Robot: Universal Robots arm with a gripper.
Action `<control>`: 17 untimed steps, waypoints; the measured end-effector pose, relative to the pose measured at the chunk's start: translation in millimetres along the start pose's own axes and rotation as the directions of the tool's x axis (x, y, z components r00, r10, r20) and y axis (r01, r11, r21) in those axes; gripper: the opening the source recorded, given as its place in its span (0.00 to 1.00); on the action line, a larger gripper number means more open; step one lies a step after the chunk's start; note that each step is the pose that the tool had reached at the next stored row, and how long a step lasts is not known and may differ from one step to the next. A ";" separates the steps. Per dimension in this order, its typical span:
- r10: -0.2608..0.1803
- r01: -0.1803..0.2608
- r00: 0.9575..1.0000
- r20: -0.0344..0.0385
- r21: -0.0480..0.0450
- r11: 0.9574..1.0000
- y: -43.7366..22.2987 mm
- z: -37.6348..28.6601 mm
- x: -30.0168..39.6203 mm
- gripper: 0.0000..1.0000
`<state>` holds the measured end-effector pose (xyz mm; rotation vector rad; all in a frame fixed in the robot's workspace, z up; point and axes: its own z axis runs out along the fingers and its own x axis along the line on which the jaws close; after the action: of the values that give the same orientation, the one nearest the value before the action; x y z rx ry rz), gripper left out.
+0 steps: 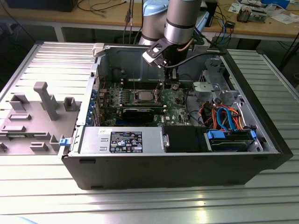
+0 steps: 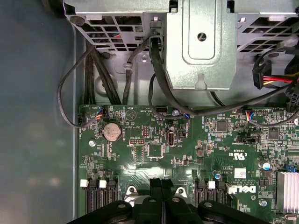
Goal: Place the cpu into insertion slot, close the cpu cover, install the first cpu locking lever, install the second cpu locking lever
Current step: 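Close the cpu cover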
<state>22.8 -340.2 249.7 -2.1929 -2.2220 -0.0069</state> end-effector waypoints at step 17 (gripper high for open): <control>0.000 0.000 1.000 0.000 0.000 1.000 -5.0 0.1 0.1 0.11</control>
<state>17.8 -340.2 249.7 -2.1929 -2.2220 -0.0069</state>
